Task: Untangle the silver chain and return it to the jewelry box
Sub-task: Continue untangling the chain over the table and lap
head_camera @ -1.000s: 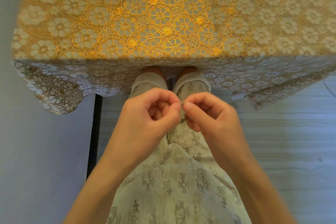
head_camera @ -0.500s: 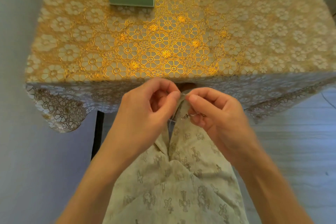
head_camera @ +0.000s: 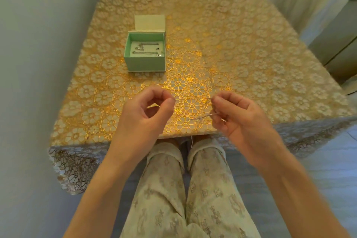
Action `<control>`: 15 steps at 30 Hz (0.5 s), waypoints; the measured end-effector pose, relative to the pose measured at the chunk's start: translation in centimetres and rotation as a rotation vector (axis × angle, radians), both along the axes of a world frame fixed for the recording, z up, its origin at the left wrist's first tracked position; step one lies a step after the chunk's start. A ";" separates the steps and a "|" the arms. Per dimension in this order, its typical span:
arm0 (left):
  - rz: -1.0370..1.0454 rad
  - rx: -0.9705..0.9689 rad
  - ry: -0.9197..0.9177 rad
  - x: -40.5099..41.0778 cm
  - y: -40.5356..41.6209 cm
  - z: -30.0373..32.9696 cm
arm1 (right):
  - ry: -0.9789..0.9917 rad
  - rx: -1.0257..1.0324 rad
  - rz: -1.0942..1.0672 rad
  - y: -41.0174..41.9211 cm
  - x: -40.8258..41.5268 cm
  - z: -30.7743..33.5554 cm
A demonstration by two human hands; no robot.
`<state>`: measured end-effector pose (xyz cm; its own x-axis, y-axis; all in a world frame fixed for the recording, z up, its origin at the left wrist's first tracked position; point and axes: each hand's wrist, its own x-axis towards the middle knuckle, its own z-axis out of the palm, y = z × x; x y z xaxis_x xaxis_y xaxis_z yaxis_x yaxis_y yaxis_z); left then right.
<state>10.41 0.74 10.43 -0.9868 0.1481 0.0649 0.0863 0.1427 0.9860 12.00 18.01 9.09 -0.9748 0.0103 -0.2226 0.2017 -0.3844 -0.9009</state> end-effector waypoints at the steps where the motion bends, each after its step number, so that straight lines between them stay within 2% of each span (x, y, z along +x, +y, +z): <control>1: 0.014 0.012 -0.023 0.0 0.0 -0.1 | 0.005 -0.005 0.008 0.0 0.1 0.0; 5: -0.005 0.063 -0.096 0.0 -0.1 -0.4 | 0.012 0.011 0.017 -0.2 0.1 0.2; 11: -0.022 0.382 -0.192 -0.3 -0.1 -0.1 | 0.013 0.069 0.025 -0.4 0.3 0.0; 15: 0.050 0.402 -0.188 -0.2 -0.5 0.0 | -0.009 0.097 0.018 -0.3 0.5 0.0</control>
<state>10.25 0.22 10.42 -0.9922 0.0999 -0.0740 -0.0975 -0.2559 0.9618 12.49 17.67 9.07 -0.9731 0.0150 -0.2299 0.2157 -0.2921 -0.9318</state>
